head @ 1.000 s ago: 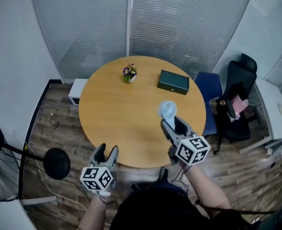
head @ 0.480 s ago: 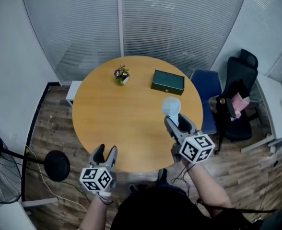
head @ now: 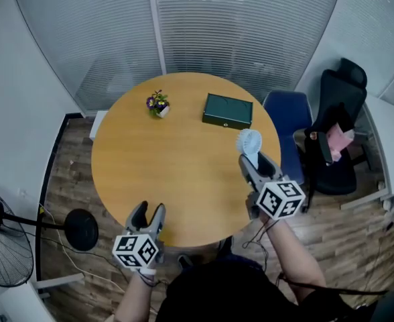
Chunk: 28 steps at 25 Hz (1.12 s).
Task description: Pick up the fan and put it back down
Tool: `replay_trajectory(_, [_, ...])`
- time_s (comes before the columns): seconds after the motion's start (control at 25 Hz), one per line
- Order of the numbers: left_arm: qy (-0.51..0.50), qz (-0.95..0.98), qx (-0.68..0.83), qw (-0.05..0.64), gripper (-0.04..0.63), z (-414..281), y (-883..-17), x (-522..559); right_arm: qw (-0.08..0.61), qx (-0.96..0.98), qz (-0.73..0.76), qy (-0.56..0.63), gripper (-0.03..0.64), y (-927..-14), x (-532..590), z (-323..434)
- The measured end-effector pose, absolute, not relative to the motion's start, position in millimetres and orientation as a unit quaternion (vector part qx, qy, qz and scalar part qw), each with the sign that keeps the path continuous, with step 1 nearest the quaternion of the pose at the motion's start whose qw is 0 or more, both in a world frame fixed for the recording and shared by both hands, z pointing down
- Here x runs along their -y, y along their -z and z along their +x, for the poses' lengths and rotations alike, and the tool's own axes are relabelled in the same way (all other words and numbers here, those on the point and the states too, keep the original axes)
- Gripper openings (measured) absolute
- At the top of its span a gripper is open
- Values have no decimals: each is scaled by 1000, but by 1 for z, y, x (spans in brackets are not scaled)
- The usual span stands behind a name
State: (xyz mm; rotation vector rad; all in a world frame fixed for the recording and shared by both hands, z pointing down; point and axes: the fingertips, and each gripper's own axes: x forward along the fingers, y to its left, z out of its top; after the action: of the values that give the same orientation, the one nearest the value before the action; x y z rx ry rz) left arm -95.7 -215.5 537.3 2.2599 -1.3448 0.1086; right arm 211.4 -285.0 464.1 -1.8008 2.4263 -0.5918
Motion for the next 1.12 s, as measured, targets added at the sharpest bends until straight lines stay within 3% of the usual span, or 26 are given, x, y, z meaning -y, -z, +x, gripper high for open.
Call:
replay_trajectory(0.56, [-58,810,522,261,236,-24,-547,252,-66,-734,-621,266,221,-604,347,341])
replay_trajectory(1.12, [-69,771,575,266,236,-8,-554,247,-202,-701,-604,322,221,-745,369,396])
